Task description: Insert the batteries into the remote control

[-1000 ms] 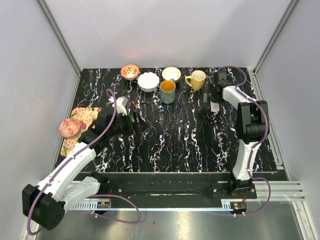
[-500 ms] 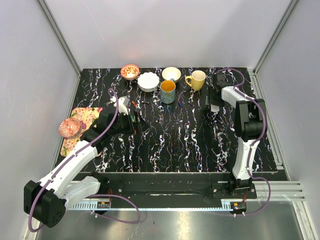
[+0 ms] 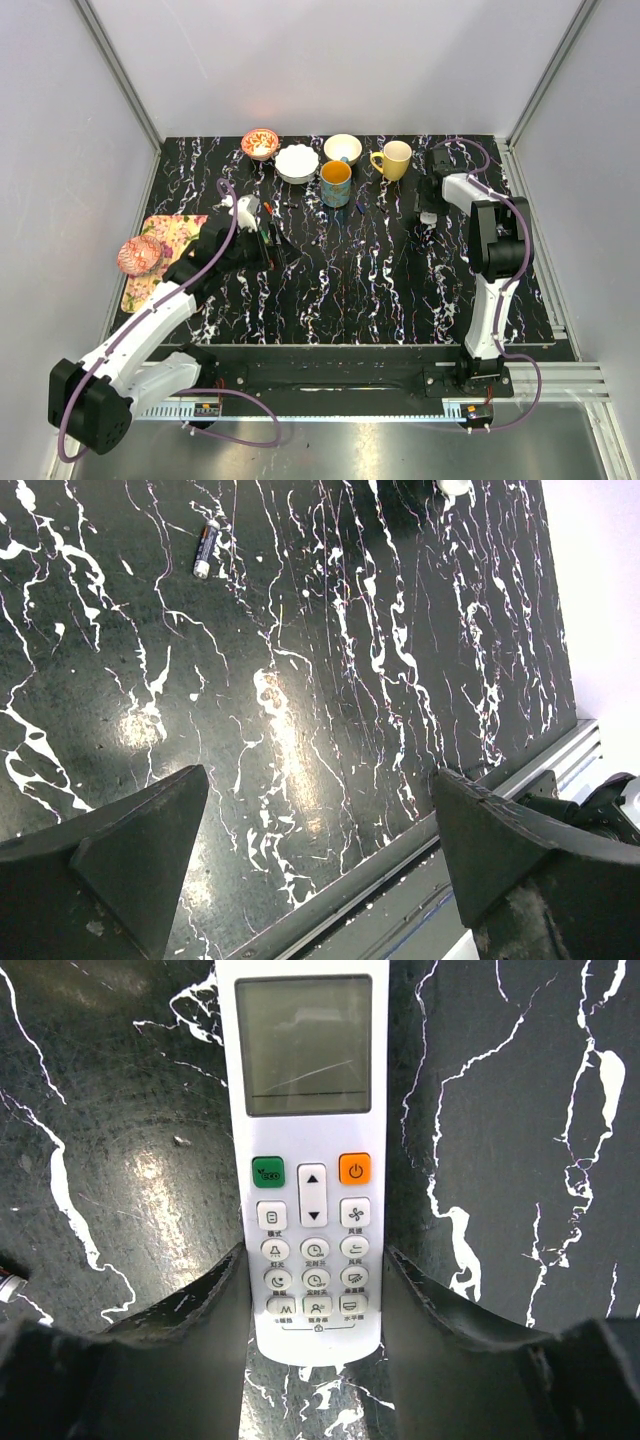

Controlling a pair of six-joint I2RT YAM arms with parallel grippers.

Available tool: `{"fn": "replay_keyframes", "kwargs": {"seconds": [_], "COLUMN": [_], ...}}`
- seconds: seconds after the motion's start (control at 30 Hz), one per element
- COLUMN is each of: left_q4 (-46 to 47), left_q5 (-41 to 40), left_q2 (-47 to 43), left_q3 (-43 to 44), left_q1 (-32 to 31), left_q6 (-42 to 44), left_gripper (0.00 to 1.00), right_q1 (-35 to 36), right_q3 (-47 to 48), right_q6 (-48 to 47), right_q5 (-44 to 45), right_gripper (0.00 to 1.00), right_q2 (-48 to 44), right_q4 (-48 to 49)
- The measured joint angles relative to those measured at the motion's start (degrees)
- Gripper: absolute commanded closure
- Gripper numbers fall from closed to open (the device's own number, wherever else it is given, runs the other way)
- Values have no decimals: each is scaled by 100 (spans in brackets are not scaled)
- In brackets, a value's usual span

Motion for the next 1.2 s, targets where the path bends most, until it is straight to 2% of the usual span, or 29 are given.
{"fn": "replay_keyframes", "kwargs": {"seconds": [0.07,0.2,0.27,0.4,0.57,0.67,0.77,0.97,1.2], "left_q4": [2,-22,-61,-155,-369,-496,-546,-704,-776], "left_q5": [-2,-37,-166,-490,-1176,-1685,-2155,-2592,-2693], "left_q2": [-11,-85,-173,-341,-627,-861,-1211,-1665,-1727], "left_q3": [-20,-22,-22,-20,-20,-24,-107,-348,-474], "left_q1": [0,0,0,-2,-2,-2,-2,-2,-2], "left_q6": [-17,-35,-35,-55,-164,-297,-507,-804,-914], "left_gripper": [1,1,1,1,1,1,1,2,2], "right_q1": [-2,0,26,361,2124,3209,3849,4846,5097], "right_q3": [-13,-155,-382,-1051,-1615,-1906,-2035,-1725,-1410], "right_q6": [31,293,509,997,1770,2439,3115,4385,5431], "right_q5": [13,98,153,402,763,785,938,1403,1386], "right_gripper": [68,94,99,100,100,100,100,100,100], "right_q2": [-2,-129,-356,-1375,-2946,-3366,-3161,-1840,-1147], "right_q4": [13,24,-61,-267,-212,-149,-315,-970,-1207]}}
